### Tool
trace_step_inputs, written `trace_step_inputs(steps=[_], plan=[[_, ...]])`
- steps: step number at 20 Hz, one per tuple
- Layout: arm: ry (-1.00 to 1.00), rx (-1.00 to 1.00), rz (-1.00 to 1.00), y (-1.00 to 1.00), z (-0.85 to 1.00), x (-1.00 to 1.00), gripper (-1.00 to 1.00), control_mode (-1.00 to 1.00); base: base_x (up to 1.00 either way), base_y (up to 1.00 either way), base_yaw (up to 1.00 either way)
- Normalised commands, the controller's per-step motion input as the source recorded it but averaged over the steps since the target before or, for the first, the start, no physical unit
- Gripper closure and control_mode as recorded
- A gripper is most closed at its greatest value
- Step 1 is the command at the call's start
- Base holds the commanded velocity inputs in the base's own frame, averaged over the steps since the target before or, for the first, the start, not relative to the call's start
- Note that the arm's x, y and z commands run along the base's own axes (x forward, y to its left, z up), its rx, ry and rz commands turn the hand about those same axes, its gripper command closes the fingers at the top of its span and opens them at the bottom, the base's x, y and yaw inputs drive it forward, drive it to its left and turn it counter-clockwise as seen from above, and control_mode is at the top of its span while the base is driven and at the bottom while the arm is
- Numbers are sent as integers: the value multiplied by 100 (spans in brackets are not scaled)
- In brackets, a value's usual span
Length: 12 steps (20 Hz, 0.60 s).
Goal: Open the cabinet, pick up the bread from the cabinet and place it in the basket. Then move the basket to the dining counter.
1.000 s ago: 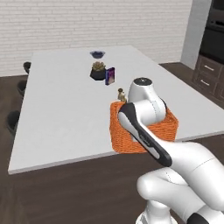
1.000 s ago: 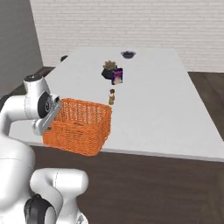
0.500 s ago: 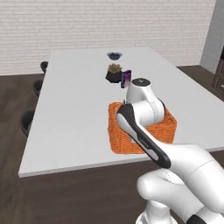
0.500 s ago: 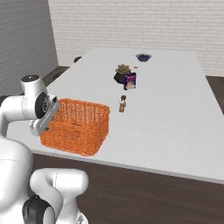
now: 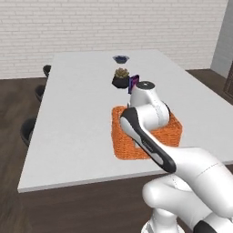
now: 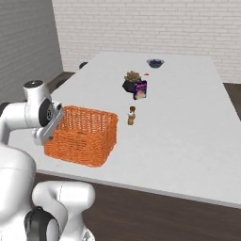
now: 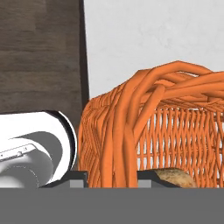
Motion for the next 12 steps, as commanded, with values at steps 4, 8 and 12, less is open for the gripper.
trace_step_inputs(steps=[4,8,12], plan=[[0,0,8,0,0,90,100,-100,0,0,0],[1,0,12,0,-12,100,100,-100,0,0,0],[0,0,5,-14,-41,100,100,-100,0,0,0]])
